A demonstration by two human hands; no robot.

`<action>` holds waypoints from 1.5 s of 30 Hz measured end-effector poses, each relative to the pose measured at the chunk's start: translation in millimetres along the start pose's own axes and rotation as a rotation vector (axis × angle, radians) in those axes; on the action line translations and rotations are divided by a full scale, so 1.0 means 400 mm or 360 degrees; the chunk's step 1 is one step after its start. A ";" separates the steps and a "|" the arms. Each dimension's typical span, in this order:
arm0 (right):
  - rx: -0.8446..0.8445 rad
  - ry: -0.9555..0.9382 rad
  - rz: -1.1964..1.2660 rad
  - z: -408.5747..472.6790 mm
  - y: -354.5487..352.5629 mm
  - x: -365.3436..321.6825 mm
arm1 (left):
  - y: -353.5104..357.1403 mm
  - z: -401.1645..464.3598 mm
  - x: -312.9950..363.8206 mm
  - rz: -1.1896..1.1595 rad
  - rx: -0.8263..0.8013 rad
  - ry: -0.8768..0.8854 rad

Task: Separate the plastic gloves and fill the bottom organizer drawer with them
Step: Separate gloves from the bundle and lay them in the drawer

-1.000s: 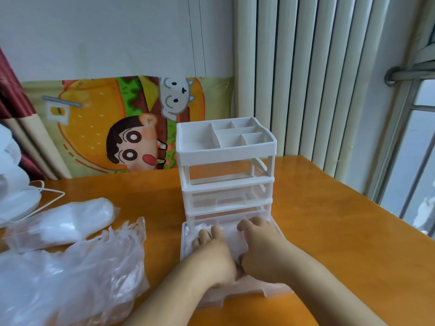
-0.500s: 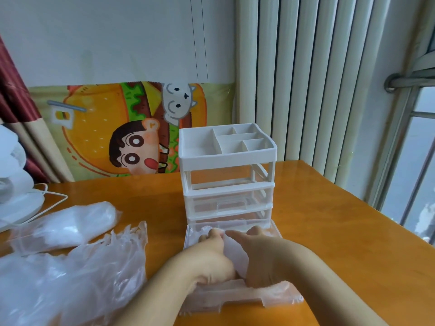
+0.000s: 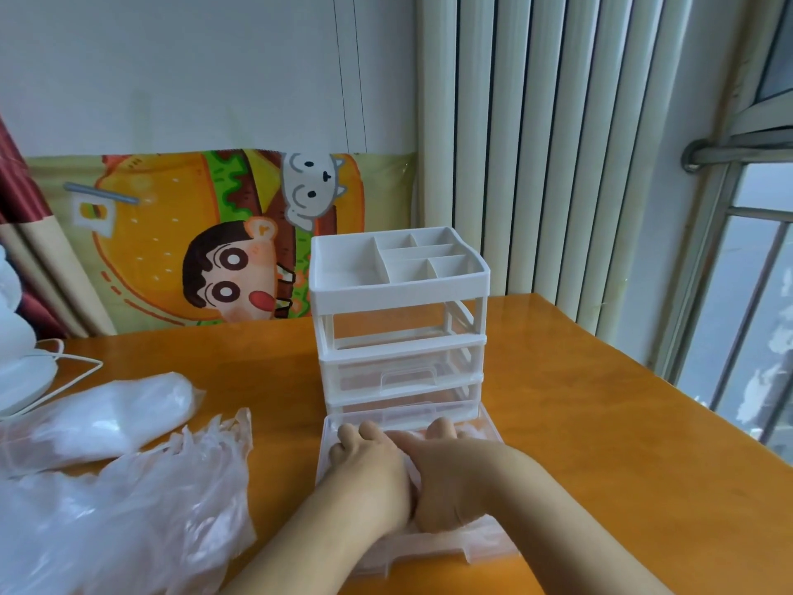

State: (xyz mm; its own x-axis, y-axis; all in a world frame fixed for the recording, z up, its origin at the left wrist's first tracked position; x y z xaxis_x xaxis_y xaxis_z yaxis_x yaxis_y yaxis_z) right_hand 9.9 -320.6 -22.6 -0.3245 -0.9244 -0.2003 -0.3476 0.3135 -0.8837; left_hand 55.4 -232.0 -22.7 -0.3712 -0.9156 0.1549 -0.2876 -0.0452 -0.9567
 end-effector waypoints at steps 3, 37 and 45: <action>0.0005 0.0020 0.0086 -0.013 0.006 0.024 | 0.020 0.007 -0.002 -0.0117 -0.0037 0.0008; 0.1377 0.0205 0.0920 -0.090 -0.123 0.109 | -0.111 -0.141 -0.057 -0.0319 0.0121 0.0668; 0.1718 0.0170 0.1024 -0.077 -0.094 0.132 | -0.185 -0.160 -0.363 -0.0758 0.0943 0.0420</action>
State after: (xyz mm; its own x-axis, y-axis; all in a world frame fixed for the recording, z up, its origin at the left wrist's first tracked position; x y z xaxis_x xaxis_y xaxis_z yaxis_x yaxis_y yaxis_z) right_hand -21.3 -374.3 13.0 -0.2542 -0.6329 -0.7313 0.7772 0.3164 -0.5439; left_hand 74.2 -70.2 41.5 -0.5442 -0.6233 0.5615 0.0212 -0.6793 -0.7335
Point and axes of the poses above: each hand's wrist, its own z-axis towards the middle knuckle, its own y-axis out of the palm, x = y × z, the point moved 6 cm from there along z, towards the middle knuckle, and after that the axes turned 2 degrees about y, right-handed, at the moved point
